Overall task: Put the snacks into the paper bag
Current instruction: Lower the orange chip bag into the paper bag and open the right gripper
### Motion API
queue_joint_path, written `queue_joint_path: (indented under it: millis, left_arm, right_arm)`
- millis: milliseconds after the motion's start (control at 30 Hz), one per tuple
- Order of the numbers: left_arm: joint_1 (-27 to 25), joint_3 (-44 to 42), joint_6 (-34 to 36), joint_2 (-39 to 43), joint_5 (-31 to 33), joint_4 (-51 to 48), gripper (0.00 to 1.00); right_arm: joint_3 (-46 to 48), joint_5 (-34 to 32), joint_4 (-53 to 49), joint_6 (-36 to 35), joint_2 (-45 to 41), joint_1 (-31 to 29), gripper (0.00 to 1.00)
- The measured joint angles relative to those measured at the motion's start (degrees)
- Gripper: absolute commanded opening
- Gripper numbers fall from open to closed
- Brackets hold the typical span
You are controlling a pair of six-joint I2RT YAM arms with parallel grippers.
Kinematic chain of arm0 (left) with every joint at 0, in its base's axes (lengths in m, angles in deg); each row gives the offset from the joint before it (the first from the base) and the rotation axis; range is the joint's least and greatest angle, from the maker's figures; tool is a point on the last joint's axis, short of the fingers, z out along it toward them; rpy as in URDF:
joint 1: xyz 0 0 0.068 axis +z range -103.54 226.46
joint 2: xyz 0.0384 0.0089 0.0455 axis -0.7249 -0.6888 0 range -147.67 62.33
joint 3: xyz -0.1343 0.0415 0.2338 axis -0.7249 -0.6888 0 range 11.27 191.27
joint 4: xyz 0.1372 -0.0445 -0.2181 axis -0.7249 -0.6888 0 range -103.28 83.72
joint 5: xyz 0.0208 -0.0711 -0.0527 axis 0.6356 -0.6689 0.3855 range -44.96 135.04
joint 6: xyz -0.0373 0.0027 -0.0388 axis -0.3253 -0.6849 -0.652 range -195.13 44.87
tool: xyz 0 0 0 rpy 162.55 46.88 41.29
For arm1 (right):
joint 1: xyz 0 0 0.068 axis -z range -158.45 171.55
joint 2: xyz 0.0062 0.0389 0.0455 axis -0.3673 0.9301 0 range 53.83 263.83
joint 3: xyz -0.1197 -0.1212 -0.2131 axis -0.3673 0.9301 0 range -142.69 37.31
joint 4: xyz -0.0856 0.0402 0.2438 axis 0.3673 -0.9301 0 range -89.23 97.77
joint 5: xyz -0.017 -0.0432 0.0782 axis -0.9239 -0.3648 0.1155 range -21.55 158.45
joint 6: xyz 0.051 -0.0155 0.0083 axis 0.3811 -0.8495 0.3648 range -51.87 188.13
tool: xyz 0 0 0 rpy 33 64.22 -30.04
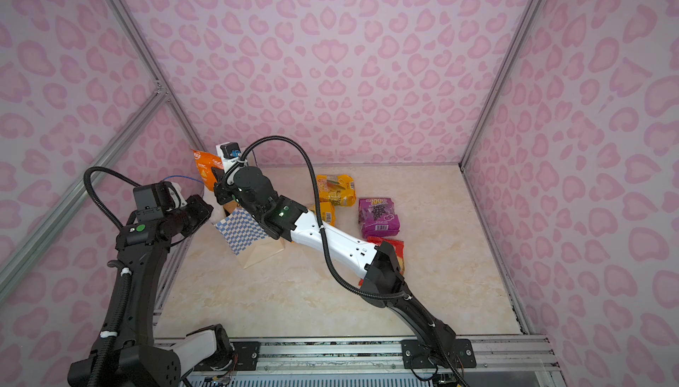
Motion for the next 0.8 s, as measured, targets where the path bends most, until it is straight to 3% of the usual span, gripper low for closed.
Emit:
queue_joint_path:
  millis: [67,133,200,433,600,800]
  left_arm:
    - [0.02,-0.11,0.00,0.07,-0.02,0.00,0.07]
    - [0.02,-0.11,0.00,0.20,-0.02,0.00,0.07]
    - [0.00,-0.11,0.00,0.24,0.00,0.00,0.07]
    - [0.02,-0.13,-0.02,-0.04,0.04,0.02,0.07]
    - [0.02,-0.13,0.00,-0.20,0.22,0.04,0.07]
    - [0.00,0.79,0.00,-2.40,-0.22,0.22,0.07]
  right_arm:
    - [-3.06,-0.02,-2.25,0.04,2.80,0.55,0.39]
    - [-4.85,0.00,-4.48,0.07,4.57,1.07,0.59]
    - [-5.79,0.00,-6.80,0.39,5.27,1.64,0.71]
    - [-6.16,-0.17,-11.96,-1.29,1.33,1.95,0.87]
    - [-5.42,-6.82,-18.05,-4.48,-5.90,1.55,0.97]
    - [0.70,-9.92,-22.93,-4.79,-9.60,4.20,0.97]
